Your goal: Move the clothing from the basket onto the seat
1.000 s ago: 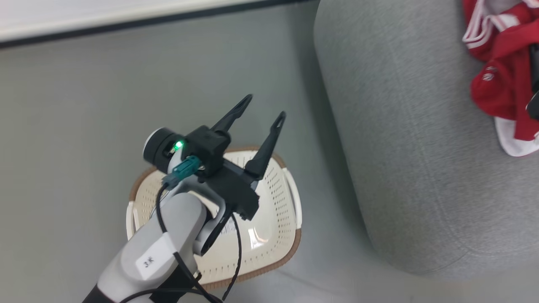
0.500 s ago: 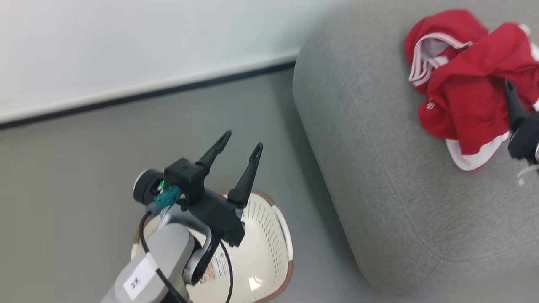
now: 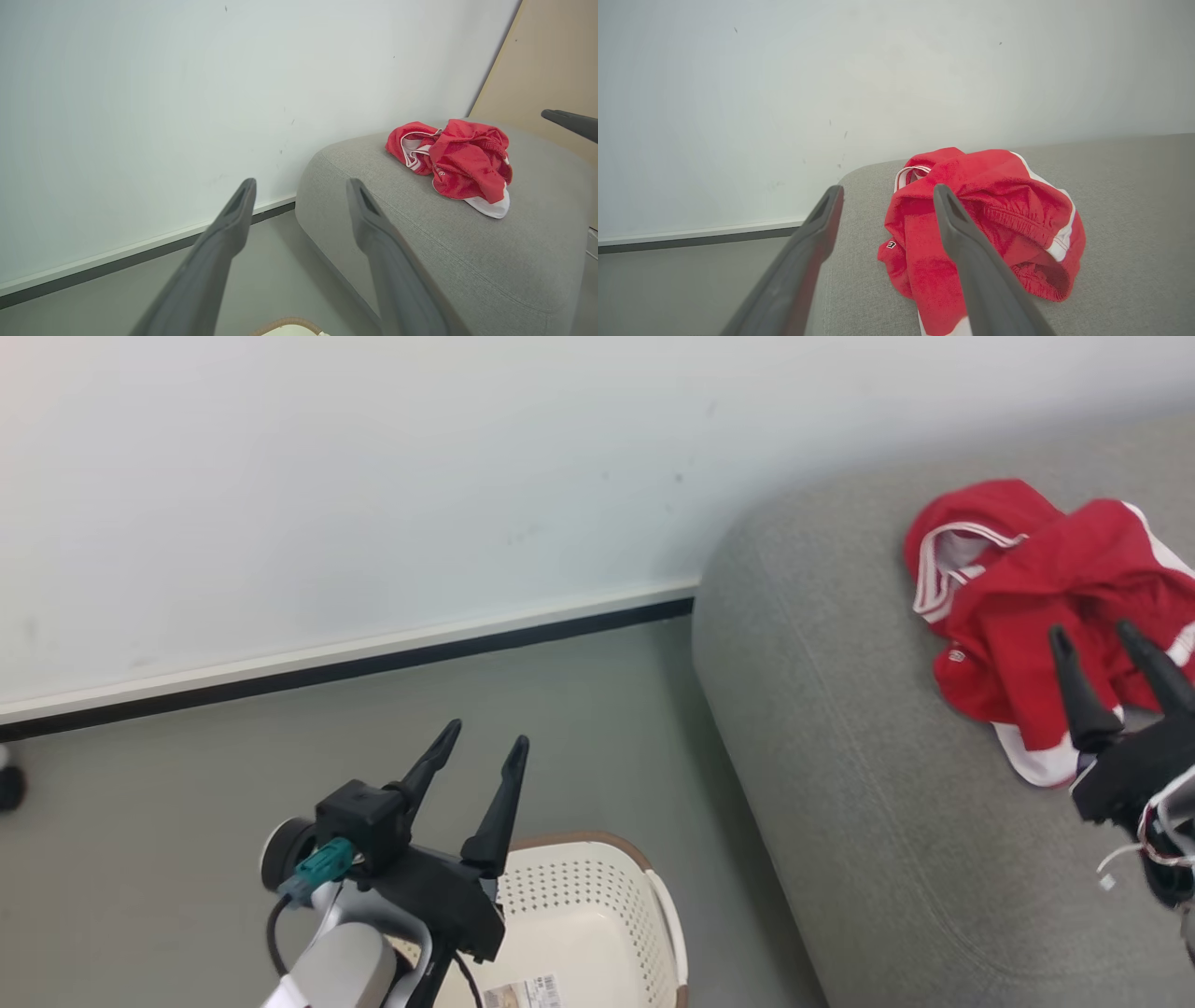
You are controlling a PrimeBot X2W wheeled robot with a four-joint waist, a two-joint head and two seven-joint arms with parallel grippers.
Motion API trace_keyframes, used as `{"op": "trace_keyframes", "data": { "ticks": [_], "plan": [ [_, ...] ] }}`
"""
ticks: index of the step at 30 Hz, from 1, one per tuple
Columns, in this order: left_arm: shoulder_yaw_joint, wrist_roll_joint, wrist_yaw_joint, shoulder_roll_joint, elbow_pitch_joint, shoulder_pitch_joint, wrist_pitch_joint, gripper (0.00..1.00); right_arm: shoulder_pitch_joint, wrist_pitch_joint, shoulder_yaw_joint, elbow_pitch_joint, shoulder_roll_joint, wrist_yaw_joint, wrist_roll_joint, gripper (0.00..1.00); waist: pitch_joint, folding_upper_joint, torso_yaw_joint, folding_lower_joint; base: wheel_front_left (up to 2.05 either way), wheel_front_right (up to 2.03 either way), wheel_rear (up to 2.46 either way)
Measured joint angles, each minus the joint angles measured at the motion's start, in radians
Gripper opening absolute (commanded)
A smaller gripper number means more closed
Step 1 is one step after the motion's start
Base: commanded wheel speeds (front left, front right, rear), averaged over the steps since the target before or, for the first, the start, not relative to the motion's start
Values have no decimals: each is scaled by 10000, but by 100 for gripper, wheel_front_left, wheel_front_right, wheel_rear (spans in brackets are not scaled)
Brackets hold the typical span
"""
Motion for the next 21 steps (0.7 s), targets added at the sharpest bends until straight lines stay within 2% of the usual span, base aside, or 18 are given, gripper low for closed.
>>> {"op": "trace_keyframes", "data": {
  "ticks": [9, 21],
  "plan": [
    [702, -370, 516, 249, -418, 848, -56, 100, 1573, -159, -274, -1908, 13, -63, 31, 100, -597, 0, 900, 2, 0, 0, 0],
    [1620, -462, 972, 368, -899, 2075, -92, 100, 4051, -169, -1045, -4656, 127, -1087, -8, 100, -1028, 0, 1903, 4, 0, 0, 0]
  ]
}}
